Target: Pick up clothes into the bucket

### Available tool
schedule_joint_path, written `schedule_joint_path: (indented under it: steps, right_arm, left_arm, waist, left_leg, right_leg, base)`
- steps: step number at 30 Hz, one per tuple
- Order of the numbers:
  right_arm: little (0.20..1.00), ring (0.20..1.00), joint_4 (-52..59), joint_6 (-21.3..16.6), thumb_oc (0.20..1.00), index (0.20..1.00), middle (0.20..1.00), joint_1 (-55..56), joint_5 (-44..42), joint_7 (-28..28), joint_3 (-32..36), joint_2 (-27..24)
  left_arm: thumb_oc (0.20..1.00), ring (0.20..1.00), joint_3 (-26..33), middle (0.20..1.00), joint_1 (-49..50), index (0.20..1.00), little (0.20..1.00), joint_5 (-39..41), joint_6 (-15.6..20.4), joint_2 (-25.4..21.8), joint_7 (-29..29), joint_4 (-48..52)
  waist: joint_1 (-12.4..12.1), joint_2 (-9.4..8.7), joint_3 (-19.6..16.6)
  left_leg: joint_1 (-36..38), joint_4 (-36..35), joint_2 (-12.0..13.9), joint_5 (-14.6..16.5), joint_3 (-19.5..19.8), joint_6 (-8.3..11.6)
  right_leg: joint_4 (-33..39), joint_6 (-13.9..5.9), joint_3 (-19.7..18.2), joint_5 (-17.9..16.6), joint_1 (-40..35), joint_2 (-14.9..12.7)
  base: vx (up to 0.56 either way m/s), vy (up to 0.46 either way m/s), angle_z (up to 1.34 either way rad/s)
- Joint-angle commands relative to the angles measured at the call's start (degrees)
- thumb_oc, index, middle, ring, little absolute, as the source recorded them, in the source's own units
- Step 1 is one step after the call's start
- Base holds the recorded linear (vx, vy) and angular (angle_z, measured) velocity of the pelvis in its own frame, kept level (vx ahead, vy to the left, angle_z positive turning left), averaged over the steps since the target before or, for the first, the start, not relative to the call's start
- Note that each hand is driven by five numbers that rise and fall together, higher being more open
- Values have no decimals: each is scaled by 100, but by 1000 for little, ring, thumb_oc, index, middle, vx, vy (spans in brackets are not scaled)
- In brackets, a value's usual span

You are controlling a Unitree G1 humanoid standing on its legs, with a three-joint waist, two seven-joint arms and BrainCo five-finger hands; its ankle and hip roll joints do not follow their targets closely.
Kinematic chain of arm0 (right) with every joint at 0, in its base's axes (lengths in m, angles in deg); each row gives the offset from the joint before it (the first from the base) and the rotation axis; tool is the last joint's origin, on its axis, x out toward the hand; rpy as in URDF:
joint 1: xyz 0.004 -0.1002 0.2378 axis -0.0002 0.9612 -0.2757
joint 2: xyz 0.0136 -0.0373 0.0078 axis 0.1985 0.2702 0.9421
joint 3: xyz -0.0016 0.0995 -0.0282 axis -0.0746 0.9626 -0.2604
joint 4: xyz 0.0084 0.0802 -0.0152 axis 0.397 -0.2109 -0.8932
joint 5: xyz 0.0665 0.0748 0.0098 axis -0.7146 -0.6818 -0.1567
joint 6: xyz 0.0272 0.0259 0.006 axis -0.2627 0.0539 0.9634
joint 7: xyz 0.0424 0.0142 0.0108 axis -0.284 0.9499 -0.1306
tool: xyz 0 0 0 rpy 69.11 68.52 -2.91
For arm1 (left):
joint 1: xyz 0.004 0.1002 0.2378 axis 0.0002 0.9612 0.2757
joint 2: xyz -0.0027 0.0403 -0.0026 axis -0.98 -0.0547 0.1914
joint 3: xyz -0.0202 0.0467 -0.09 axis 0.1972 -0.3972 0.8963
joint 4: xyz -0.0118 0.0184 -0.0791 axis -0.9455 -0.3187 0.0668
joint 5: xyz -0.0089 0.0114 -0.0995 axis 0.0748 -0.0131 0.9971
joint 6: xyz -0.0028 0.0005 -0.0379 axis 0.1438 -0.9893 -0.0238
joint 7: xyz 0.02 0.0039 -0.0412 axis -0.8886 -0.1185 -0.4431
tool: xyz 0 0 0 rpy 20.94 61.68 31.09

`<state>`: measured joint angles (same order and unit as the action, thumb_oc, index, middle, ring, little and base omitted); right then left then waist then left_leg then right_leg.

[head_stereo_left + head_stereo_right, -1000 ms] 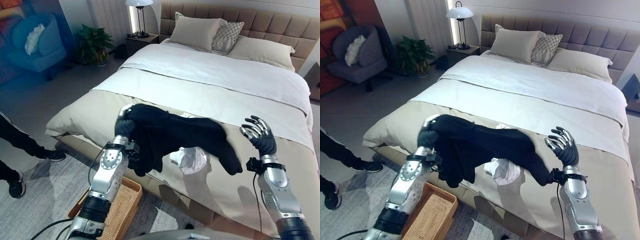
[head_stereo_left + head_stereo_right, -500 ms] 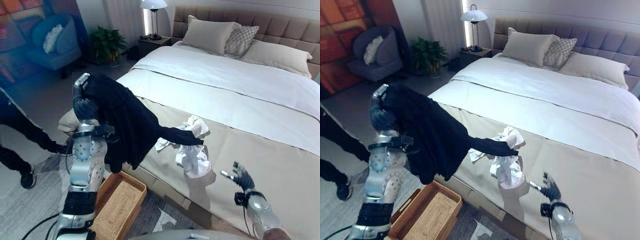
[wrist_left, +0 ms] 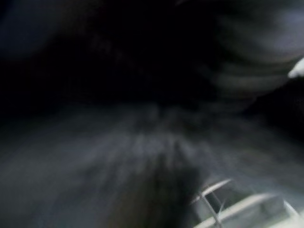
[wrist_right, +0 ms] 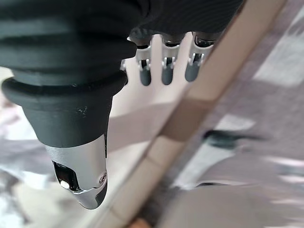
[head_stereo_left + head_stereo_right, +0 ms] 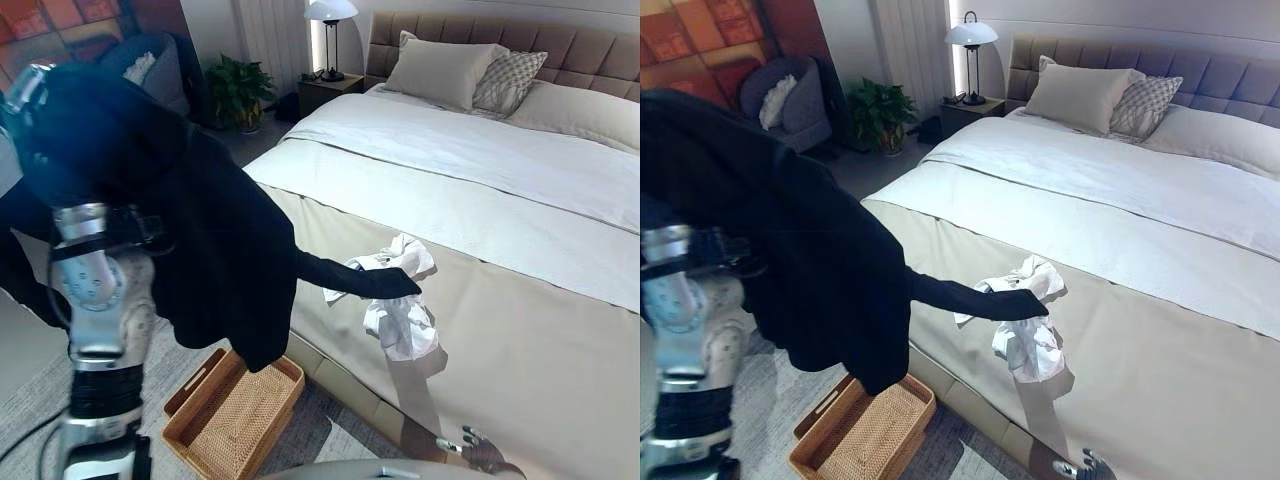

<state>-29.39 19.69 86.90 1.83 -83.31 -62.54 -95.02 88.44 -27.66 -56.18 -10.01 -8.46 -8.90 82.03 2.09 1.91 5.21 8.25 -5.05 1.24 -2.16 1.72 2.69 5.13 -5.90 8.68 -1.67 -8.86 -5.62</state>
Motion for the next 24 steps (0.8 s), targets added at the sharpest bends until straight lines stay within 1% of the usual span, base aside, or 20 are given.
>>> schedule_joint_path:
  steps: [1,3,7,11,13,14,16,17,20,21,22,24]
  right_arm:
    - [1000,1000,-3,-192,1000,1000,1000,-345,154,7,-212,95]
    - [1000,1000,51,-213,1000,1000,1000,-334,210,8,-262,100]
    - [1000,1000,94,-259,1000,1000,1000,-374,205,17,-288,102]
    - [1000,1000,101,-292,1000,1000,1000,-375,207,-4,-313,81]
    - [1000,1000,87,-299,1000,1000,1000,-370,225,-14,-337,71]
    - [1000,1000,86,-299,1000,1000,1000,-372,225,-14,-340,74]
    - [1000,1000,69,-290,1000,1000,1000,-337,242,-30,-349,43]
    - [1000,1000,28,-295,1000,1000,1000,-327,239,-30,-343,48]
    - [1000,1000,-7,-295,1000,1000,1000,-305,256,-25,-319,47]
    - [1000,1000,-5,-295,1000,1000,1000,-306,255,-25,-318,46]
    - [1000,1000,-15,-285,1000,1000,1000,-281,288,-20,-307,53]
    - [1000,1000,-81,-277,1000,1000,1000,-287,315,8,-300,67]
  left_arm:
    - [200,200,307,200,-352,200,200,-140,436,-334,-205,154]
    - [200,200,567,200,-172,200,200,-151,483,-469,-362,105]
    - [200,200,870,200,7,200,200,-216,520,-675,-564,-28]
    - [200,200,1275,200,174,200,200,-288,562,-1117,-776,-257]
    - [200,200,1374,200,172,200,200,-303,583,-1340,-860,-329]
    - [200,200,1374,200,170,200,200,-299,588,-1349,-860,-339]
    - [200,200,1492,200,183,200,200,-295,606,-1656,-931,-470]
    - [200,200,1523,200,189,200,200,-288,615,-1737,-940,-534]
    - [200,200,1562,200,268,200,200,-237,634,-1734,-903,-552]
    - [200,200,1565,200,268,200,200,-236,635,-1732,-903,-550]
    - [200,200,1551,200,340,200,200,-153,639,-1570,-843,-577]
    - [200,200,1464,200,401,200,200,-175,579,-1463,-818,-730]
  waist:
    - [2,-287,-91]
    - [-24,-288,-90]
    - [-58,-296,-91]
    - [-104,-300,-101]
    - [-119,-293,-114]
    - [-115,-297,-115]
    - [-131,-285,-116]
    - [-134,-285,-113]
    - [-149,-282,-107]
    - [-147,-286,-95]
    - [-152,-294,-100]
    - [-149,-291,-95]
  left_leg:
    - [-89,385,-209,536,96,16]
    - [-96,386,-199,535,91,25]
    - [-88,390,-192,545,93,29]
    - [-91,375,-176,538,94,41]
    - [-100,376,-178,533,100,47]
    - [-101,376,-178,533,102,47]
    - [-109,369,-175,525,122,53]
    - [-116,368,-176,522,135,55]
    - [-95,349,-172,563,164,59]
    - [-123,364,-182,519,159,55]
    - [-95,347,-177,566,168,56]
    - [-94,346,-178,564,184,53]
  right_leg:
    - [-734,-279,212,209,333,-419]
    - [-729,-277,218,219,330,-410]
    - [-715,-273,213,224,317,-405]
    - [-695,-278,236,230,310,-394]
    - [-696,-281,254,233,309,-391]
    - [-696,-281,256,234,310,-391]
    - [-697,-285,276,237,320,-391]
    - [-699,-287,284,241,320,-393]
    - [-698,-292,302,290,295,-391]
    - [-703,-284,308,244,318,-401]
    - [-703,-299,312,286,297,-404]
    - [-703,-296,312,288,297,-410]
  base:
    - [0,0,0]
    - [0,0,0]
    - [0,0,0]
    - [0,0,0]
    - [0,0,0]
    - [0,0,0]
    - [0,0,0]
    - [0,0,0]
    - [7,3,5]
    - [30,8,12]
    - [3,12,11]
    - [20,10,9]
